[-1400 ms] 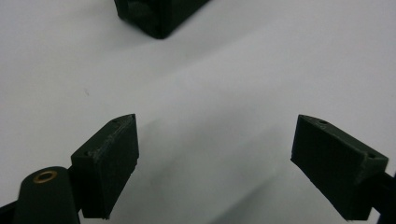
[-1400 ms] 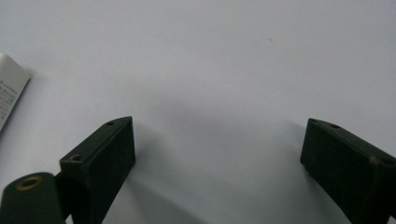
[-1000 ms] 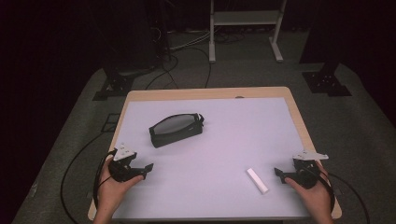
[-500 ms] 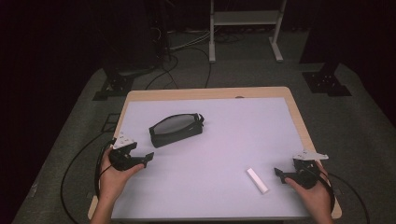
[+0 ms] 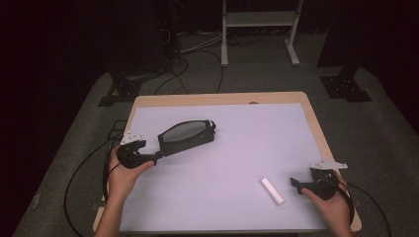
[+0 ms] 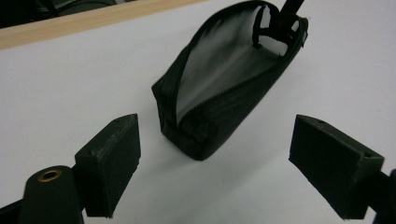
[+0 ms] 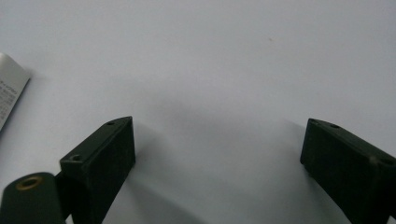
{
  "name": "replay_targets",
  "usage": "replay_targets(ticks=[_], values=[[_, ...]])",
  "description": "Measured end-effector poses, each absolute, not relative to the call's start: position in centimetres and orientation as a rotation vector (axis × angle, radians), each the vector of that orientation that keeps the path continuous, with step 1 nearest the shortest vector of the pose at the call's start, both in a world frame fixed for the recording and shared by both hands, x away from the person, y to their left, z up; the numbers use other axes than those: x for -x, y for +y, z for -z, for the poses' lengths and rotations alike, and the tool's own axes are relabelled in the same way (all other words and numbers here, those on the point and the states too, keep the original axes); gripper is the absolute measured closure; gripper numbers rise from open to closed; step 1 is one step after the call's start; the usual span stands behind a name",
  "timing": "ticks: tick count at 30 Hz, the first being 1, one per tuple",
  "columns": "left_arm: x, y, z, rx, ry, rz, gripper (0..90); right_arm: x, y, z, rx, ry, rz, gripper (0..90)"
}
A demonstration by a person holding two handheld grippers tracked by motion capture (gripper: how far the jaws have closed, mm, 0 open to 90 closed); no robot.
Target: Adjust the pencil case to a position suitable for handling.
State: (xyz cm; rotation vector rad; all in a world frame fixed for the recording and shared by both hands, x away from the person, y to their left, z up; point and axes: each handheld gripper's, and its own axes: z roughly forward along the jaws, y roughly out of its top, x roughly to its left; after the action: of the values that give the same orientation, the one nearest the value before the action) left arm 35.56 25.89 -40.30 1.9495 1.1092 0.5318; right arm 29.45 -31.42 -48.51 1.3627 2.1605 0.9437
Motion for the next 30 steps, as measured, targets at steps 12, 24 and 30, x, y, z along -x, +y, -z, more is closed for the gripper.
replay_targets(ticks=[12,24,30], values=[[-38.0,25.6,39.7,-1.932,1.14,-0.548,19.4,-29.4,-31.4,48.5,-1.362,2.161,-0.943,9.2],[-40.2,25.3,40.4,-1.937,1.188,-0.585,22.6,-29.4,-31.4,48.5,-1.363,2.161,-0.943,9.2],[-41.3,24.8,40.7,-1.947,1.203,-0.598,23.1,-29.4,-31.4,48.5,-1.367,2.161,-0.942,9.2]])
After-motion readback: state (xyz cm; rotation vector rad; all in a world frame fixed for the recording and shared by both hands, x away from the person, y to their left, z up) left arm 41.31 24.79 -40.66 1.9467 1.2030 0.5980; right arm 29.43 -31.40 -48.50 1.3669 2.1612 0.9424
